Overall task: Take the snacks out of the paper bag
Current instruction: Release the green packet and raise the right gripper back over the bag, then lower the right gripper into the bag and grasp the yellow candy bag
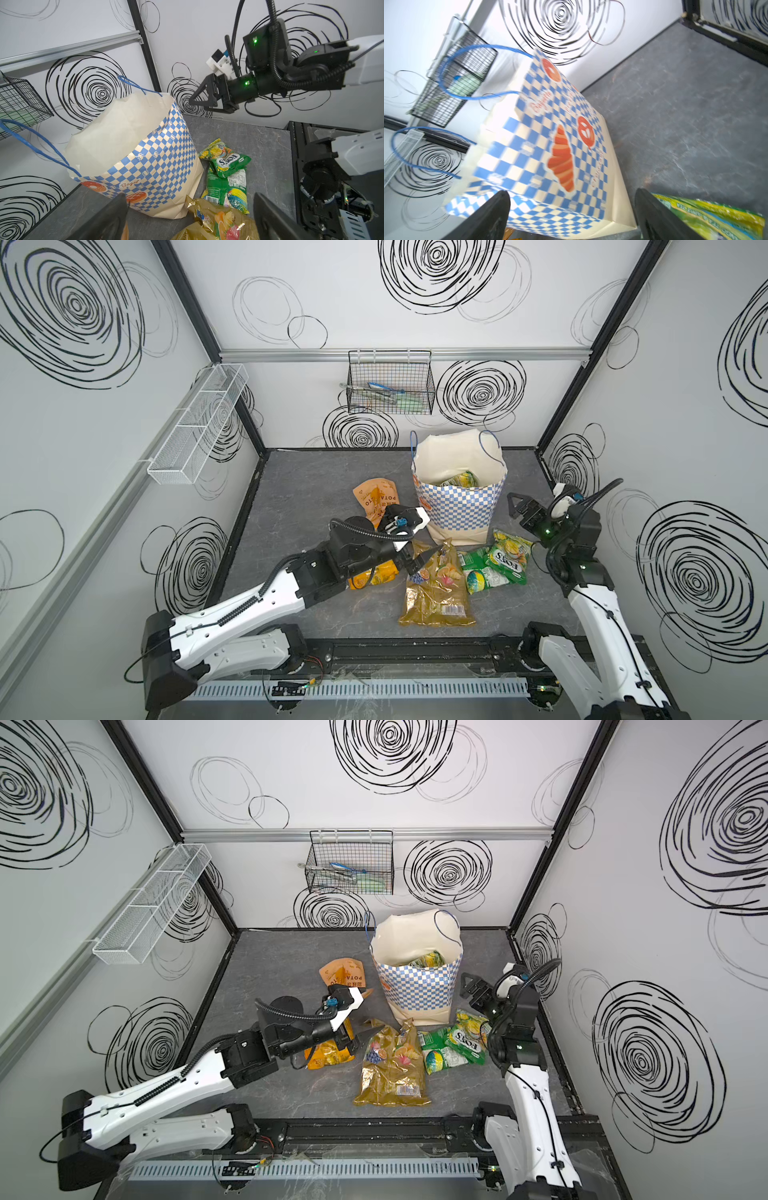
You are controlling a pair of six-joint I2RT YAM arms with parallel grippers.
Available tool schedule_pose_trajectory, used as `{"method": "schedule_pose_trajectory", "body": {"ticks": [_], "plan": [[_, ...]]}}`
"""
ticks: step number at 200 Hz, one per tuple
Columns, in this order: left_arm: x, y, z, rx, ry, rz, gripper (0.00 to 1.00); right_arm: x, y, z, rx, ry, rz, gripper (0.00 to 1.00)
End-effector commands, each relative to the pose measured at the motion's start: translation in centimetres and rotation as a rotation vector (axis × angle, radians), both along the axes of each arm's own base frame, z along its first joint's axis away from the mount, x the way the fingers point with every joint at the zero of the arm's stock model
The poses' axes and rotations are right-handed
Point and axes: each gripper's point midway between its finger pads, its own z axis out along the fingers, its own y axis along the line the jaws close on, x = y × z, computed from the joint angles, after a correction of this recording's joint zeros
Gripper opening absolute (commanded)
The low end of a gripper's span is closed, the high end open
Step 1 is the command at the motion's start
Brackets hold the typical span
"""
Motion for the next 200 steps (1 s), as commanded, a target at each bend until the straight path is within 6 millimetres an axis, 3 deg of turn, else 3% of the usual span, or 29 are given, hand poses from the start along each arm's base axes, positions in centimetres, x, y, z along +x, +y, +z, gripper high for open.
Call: {"method": "schedule_pose_trajectory", "body": {"ticks": [1,45,71,93,120,165,200], "plan": [[0.6,0.9,2.4,-0.085,-0.015,0.026,0.96,-0.1,2.3,4.5,-0.027,-0.074,0.094,0.97],[3.7,1.9,1.6,-0.096,0.084,0.095,0.96,1.5,10.2,11.6,-0.207,-0.185,0.259,0.97],[5.8,2.5,1.0,-0.090,0.151,0.142,0.96,3.4,15.1,12.7,-0.387,-0.136,0.337,0.97],[7.1,3.3,0.7,-0.104,0.188,0.182,0.96,5.7,17.9,11.2,-0.528,-0.010,0.402,0.97],[8.1,4.2,0.8,-0.127,0.203,0.206,0.96,8.4,19.7,9.2,-0.620,0.103,0.456,0.97],[8.1,4.7,0.9,-0.126,0.185,0.220,0.96,13.4,19.7,5.5,-0.672,0.251,0.450,0.97],[7.9,5.0,1.4,-0.135,0.163,0.221,0.96,15.6,19.5,0.0,-0.674,0.381,0.484,0.99]]}}
